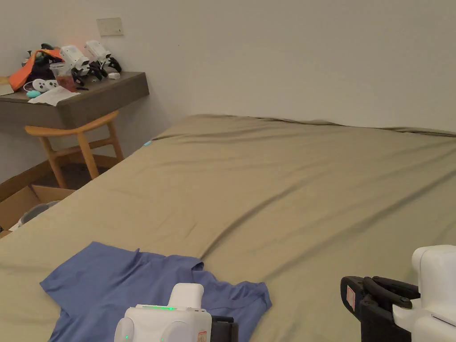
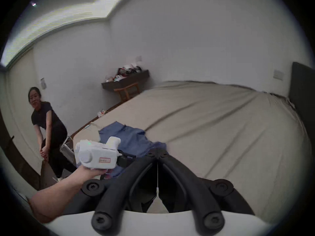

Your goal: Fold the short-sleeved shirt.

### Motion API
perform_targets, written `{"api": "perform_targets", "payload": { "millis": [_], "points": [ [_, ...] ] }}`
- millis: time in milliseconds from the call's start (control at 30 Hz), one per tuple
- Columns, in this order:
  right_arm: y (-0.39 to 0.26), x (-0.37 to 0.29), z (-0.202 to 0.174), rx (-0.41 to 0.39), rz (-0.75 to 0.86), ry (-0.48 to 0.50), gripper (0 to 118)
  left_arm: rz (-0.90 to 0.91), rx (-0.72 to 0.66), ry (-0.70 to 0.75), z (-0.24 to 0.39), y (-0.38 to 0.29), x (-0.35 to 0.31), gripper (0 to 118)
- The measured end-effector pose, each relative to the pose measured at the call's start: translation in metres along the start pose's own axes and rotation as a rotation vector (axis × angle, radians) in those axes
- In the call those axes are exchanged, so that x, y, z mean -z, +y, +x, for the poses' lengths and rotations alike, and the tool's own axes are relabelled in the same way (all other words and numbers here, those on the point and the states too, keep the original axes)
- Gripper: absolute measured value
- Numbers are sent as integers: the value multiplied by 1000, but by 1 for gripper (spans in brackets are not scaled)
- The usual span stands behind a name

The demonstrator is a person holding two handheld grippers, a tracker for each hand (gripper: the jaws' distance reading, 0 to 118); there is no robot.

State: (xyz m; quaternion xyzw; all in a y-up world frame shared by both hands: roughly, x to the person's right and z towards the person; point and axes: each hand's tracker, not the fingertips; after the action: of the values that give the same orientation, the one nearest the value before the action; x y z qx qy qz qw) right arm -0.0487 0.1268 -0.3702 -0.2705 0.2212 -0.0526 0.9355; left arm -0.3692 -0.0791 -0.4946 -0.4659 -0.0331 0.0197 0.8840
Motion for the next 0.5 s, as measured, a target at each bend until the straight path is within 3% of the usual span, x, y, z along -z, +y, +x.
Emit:
{"api": "perform_targets", "payload": {
  "millis": [133,167,200,300,333,433,500],
  "points": [
    [-9,0,14,8,-16,-35,3,-88,5,58,-13,-18,36,118],
    [-10,-2,15,5,-19,-39,3,-6,13,30,-19,-16,34,115],
    [-10,-4,16,6,-20,-37,3,40,7,57,-18,-15,28,97],
    [-11,-20,19,24,-13,-17,3,159,-114,114,-41,-17,7,68],
    [-11,-26,20,33,-5,-13,3,150,-217,15,-51,-19,6,8],
    [-9,-44,30,138,-5,54,3,77,-644,-263,-89,-30,18,4],
    [-7,-60,36,168,-1,58,3,64,-900,-401,-106,-39,18,4]
  ]
}}
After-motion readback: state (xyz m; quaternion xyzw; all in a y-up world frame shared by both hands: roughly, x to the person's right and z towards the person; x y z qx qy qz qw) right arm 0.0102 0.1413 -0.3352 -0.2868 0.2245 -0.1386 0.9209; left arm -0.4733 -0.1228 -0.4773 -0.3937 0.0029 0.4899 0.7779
